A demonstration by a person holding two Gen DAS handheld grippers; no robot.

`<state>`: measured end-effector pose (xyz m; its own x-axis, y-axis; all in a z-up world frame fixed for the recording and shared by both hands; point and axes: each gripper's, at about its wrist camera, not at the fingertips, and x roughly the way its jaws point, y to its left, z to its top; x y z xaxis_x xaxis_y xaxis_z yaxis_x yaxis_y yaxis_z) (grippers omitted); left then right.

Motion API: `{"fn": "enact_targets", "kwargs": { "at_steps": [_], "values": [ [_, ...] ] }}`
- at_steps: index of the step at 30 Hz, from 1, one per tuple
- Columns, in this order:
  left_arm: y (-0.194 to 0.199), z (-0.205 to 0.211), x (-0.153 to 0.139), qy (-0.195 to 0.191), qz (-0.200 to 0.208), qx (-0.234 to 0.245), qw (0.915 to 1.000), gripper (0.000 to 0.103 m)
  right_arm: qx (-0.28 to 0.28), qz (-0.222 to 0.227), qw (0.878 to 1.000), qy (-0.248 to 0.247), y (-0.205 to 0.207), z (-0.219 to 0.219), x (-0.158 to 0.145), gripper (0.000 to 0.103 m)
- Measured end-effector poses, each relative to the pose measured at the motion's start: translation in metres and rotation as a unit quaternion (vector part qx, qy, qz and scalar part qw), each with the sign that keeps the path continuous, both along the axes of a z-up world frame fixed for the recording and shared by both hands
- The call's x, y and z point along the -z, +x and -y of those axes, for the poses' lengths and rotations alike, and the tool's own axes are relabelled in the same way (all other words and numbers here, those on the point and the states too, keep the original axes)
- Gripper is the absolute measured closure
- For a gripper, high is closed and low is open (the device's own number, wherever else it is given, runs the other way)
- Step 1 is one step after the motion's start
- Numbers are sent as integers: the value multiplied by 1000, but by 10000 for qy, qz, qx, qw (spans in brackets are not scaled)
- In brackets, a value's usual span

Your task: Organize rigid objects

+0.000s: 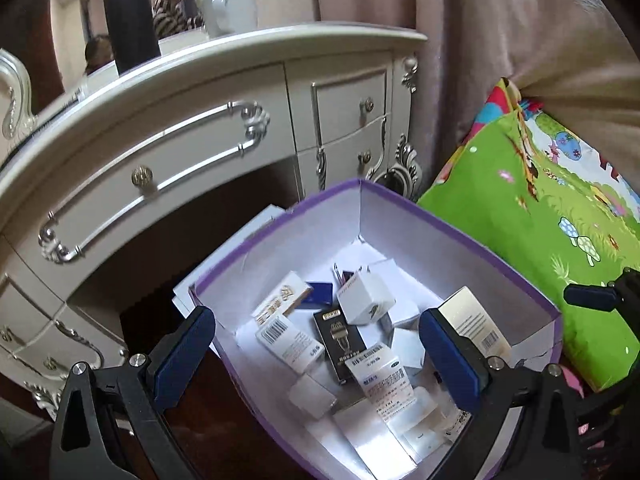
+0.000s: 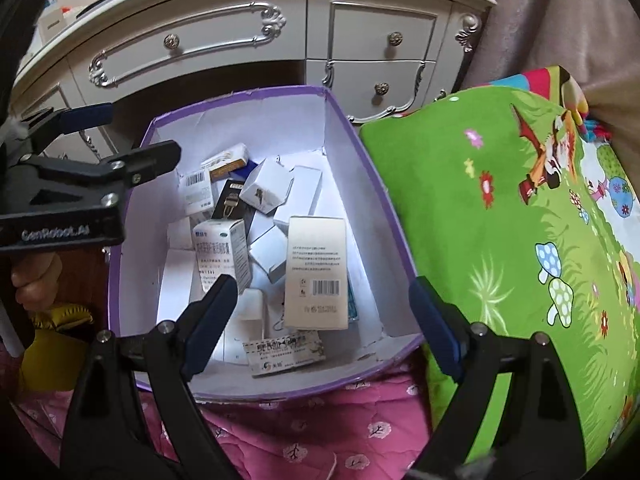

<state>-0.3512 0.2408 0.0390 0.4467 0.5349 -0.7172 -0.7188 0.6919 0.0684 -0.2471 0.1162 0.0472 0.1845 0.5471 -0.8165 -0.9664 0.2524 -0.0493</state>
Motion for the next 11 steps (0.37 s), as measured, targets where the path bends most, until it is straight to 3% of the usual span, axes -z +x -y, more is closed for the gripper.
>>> {"fn": "enact_targets", "kwargs": {
  "at_steps": [7,11],
  "values": [
    [-1,-4,9,-215,25,43,9998,0,-179,84,9997,-113,-12,-3,8,14],
    [-3,2,8,146,-17,-98,9998,0,-221,128,9996,-138,-16,-3,10,14]
  ]
}}
